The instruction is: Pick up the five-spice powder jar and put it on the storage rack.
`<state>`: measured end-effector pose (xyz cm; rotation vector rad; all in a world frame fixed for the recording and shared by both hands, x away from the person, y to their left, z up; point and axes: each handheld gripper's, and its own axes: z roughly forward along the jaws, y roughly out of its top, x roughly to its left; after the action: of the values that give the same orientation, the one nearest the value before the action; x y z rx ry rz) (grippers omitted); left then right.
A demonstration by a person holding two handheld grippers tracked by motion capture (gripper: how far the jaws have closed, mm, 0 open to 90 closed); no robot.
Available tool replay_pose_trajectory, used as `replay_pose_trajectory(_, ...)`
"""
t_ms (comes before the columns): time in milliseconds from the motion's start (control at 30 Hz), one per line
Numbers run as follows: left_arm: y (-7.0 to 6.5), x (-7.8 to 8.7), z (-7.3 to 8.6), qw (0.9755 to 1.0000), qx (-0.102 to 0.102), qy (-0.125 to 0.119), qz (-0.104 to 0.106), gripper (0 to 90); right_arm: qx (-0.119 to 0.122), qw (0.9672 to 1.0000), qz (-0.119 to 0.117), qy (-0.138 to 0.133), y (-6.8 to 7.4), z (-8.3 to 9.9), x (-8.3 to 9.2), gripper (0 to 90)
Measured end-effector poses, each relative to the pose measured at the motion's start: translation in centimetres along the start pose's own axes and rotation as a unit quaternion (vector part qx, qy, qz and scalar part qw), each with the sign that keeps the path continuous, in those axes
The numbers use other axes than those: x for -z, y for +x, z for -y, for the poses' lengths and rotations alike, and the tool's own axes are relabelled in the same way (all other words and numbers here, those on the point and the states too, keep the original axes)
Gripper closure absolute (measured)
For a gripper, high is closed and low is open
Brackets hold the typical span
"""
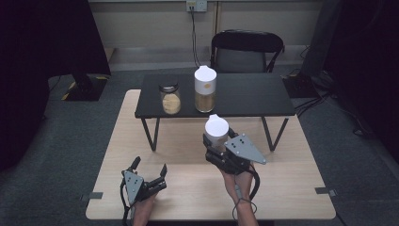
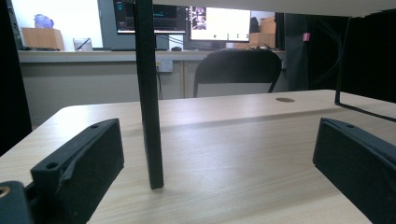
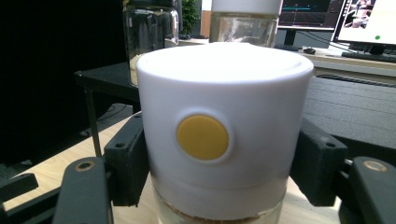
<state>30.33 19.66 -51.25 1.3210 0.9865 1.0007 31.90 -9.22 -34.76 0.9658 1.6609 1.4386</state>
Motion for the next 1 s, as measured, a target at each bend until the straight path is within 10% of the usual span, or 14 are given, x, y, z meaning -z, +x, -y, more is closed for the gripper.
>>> replay_pose_trajectory(1000,0.0,0.0,0.0,1.0,0.0,0.0,-0.006,1.8,0.004,0.9995,0.03,-0.007,-2.9,-5.1,0.1,30.1)
